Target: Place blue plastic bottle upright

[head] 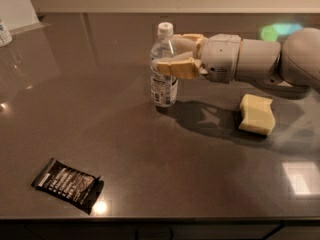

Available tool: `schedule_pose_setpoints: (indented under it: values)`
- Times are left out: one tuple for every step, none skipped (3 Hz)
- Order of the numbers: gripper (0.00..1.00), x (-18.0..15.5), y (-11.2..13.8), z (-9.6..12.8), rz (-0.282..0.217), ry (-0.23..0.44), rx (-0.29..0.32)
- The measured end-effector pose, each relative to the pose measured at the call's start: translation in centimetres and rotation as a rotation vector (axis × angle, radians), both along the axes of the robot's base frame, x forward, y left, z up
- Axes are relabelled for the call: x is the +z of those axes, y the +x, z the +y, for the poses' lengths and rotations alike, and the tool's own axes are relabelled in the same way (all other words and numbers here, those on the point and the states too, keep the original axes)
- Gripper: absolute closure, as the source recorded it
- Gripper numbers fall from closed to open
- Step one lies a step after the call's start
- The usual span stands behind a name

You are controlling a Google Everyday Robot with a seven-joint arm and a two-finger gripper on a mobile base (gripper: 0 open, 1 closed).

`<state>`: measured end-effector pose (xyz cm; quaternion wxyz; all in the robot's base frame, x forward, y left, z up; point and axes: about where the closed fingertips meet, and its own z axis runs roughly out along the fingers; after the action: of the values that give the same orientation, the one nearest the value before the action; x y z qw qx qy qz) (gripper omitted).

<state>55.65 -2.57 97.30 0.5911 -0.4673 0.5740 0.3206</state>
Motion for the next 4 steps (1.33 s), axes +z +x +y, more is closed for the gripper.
schedule_pose_setpoints:
  values:
    - [0.63,-0.56,0.09,-0.13,0.013,0.001,-0.007]
    - [0.39,-1.18,0.21,-0.22,0.036,-0.004,-0.014]
    - [0.16,-1.11,0.14,0.04,0.034,-0.005,-0.009]
    - [0.00,-1.06,0.07,0.33,0.033,-0.006,-0.004]
